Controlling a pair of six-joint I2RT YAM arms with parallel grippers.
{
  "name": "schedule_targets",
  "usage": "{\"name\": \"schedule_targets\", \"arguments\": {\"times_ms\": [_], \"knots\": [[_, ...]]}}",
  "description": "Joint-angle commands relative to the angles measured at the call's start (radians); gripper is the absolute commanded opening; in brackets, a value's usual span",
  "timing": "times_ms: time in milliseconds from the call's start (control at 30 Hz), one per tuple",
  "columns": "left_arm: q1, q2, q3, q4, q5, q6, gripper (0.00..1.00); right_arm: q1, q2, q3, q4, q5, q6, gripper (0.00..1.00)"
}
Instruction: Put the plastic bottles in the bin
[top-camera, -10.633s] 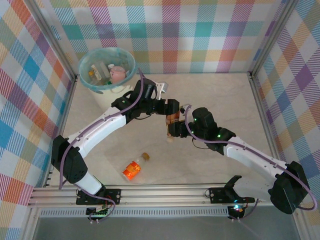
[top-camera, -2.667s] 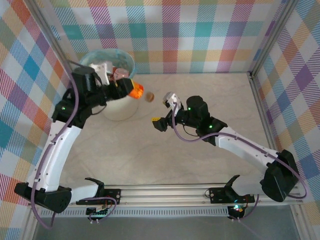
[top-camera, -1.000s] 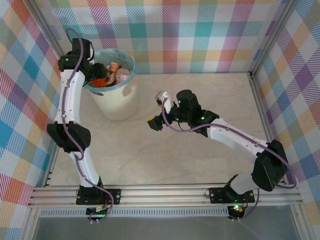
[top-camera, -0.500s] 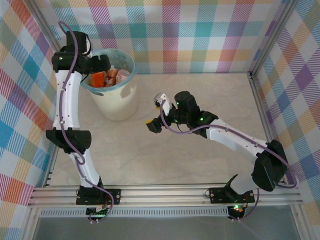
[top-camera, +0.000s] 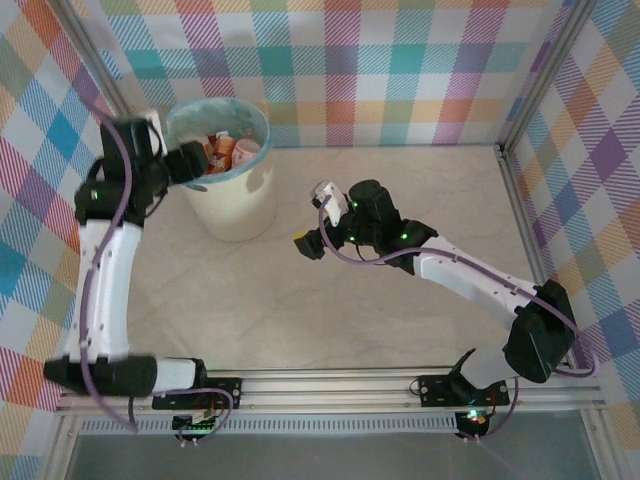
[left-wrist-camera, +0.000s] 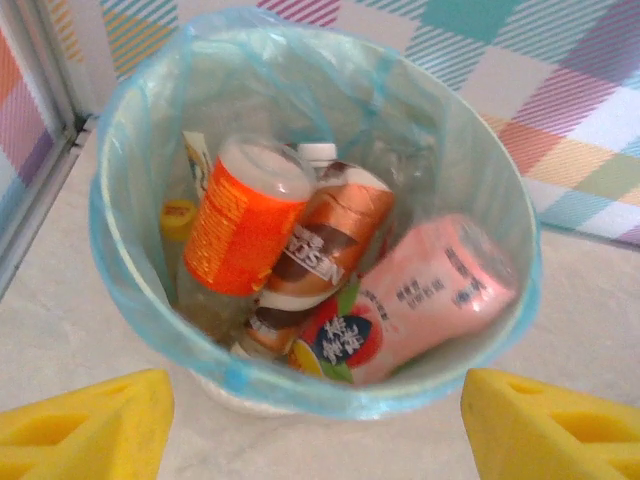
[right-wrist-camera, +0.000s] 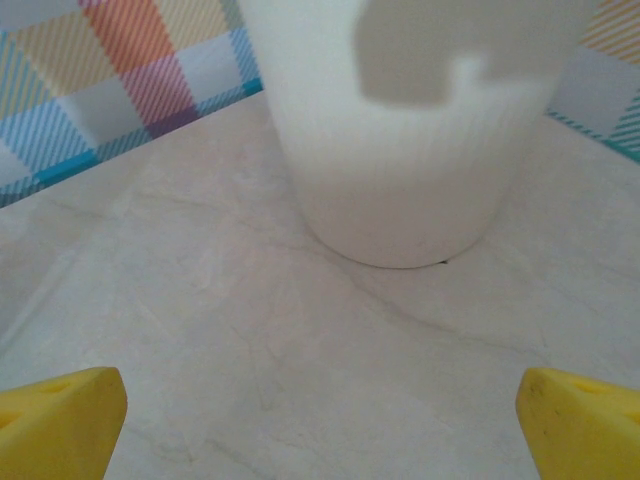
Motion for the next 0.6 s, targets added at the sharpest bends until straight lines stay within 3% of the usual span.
{"name": "schedule_targets", "arguments": {"times_ms": [0, 167, 300, 433, 567], "knots": [[-0.054, -0.198, -0.266, 0.308, 0.027, 0.014, 0.76, -0.036, -0.045, 0.009, -0.003, 0.083, 0.005, 1.0], [-0.116, -0.459, -0.629, 0.473, -0.072, 0.066, 0.77, -0.095, -0.122, -0.07, 0.013, 0.135, 0.017, 1.0], [-0.12, -0.601, -0.856, 0.537, -0.283, 0.008, 0.82, -0.138, -0.201, -0.171, 0.037, 0.258, 0.046, 1.0], [-0.12, -0.625, -1.014, 0.614, -0.467, -0.018, 0.85, -0.164, -0.253, -0.283, 0.094, 0.419, 0.052, 1.0], [-0.12, -0.588, -1.151, 0.771, -0.524, 0.006, 0.88, -0.217, -0.288, -0.389, 0.168, 0.534, 0.053, 1.0]]}}
